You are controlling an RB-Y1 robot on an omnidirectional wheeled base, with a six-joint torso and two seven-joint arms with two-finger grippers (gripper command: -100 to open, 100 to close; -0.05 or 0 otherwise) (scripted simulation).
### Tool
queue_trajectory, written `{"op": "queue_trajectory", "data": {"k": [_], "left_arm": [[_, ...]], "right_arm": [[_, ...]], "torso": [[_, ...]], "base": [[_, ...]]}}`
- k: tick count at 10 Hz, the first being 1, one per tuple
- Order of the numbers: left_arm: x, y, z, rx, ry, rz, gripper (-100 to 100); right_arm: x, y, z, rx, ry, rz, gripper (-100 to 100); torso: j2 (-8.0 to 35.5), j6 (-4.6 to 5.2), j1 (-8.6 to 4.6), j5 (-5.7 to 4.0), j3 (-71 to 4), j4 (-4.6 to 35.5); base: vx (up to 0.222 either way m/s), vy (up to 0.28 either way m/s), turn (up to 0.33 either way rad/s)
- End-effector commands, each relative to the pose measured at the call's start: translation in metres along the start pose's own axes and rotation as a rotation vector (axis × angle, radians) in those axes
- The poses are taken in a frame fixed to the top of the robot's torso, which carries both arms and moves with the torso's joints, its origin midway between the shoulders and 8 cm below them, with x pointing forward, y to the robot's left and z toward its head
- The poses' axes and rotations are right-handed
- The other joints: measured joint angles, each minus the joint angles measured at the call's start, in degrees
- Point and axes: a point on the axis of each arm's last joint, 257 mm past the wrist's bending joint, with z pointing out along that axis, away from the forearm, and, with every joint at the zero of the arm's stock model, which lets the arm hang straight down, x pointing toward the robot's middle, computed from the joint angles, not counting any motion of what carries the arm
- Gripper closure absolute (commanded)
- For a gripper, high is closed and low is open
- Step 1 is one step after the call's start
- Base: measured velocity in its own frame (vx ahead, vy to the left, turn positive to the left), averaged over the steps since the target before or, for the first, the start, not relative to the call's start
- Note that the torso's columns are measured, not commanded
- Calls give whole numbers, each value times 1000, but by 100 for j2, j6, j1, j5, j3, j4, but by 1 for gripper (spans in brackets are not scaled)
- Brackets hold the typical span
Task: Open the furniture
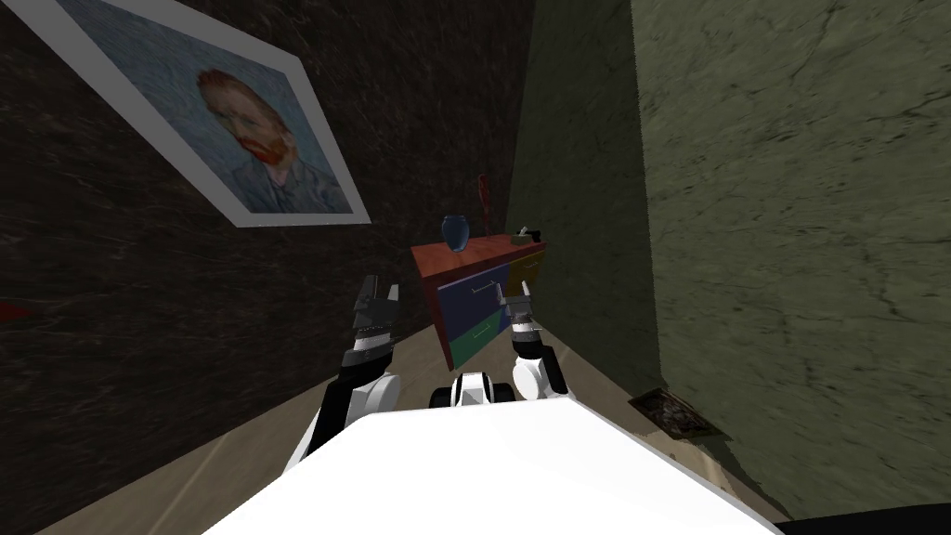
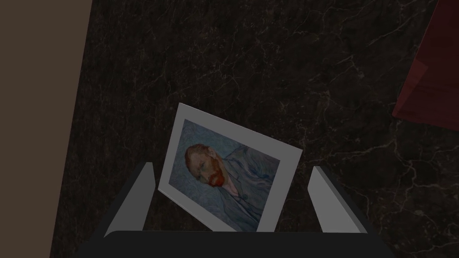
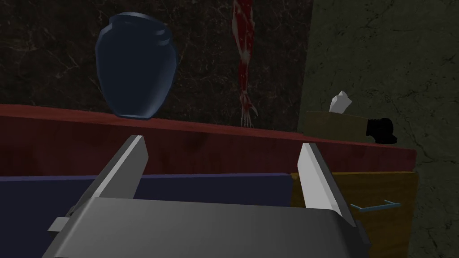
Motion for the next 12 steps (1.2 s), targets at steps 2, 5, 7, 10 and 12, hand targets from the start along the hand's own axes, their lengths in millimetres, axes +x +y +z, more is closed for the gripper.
{"op": "queue_trajectory", "data": {"k": [2,5,7,10,12], "left_arm": [[0,0,0,0,0,0,0],[0,0,0,0,0,0,0],[0,0,0,0,0,0,0],[0,0,0,0,0,0,0],[0,0,0,0,0,0,0]], "right_arm": [[-10,-13,0,16,-26,170,-100],[-25,-31,-1,36,-69,339,-100],[-25,-31,-1,35,-69,376,-100],[-42,-49,-3,50,-121,546,-100],[-50,-58,-4,55,-151,637,-100]], "torso": [[-2,1,-4,-1,-2,-1],[0,2,-2,0,0,0],[2,3,-1,0,1,0],[0,2,-2,0,-1,0],[-1,2,-2,-1,-1,-1]], "base": [[17,-19,53],[21,-21,58],[12,-14,11],[13,-17,54],[18,-23,53]]}}
